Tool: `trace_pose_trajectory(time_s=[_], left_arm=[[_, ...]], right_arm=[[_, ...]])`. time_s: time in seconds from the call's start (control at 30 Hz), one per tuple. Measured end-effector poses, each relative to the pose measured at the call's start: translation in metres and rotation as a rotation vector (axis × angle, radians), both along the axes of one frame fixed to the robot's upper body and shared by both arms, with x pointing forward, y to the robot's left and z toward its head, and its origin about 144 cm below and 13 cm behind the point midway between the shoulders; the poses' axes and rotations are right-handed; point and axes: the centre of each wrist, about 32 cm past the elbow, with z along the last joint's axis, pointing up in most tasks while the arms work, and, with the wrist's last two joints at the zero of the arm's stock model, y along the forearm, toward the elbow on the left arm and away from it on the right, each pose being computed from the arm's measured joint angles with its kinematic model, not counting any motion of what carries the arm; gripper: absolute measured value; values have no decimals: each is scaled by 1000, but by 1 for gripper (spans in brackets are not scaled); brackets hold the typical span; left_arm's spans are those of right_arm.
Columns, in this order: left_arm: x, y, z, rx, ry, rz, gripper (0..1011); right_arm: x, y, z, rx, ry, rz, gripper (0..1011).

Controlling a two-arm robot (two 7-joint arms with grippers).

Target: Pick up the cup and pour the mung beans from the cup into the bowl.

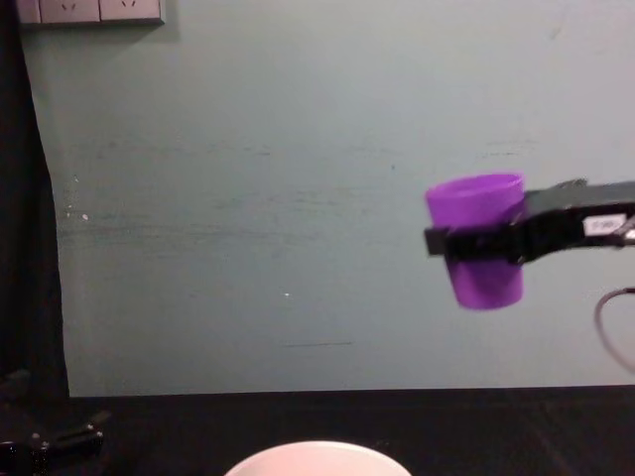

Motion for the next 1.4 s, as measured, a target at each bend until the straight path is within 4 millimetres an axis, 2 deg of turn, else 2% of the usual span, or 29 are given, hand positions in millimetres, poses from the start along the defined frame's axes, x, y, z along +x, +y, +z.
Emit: trace_pose_trajectory(time_s=[0.23, 0.63, 0.8, 1.4], left_arm=[[0, 0, 0, 0, 0, 0, 1003], [0, 0, 0, 0, 0, 0, 1003], [0, 0, 0, 0, 0, 0, 1003], [0, 0, 0, 0, 0, 0, 1003]], right_arm=[[8, 26, -7, -221, -38, -5, 734], [0, 68, -6, -730, -174, 36, 734], [-4, 80, -5, -881, -217, 66, 734], [-11, 112, -4, -1122, -311, 151, 734]])
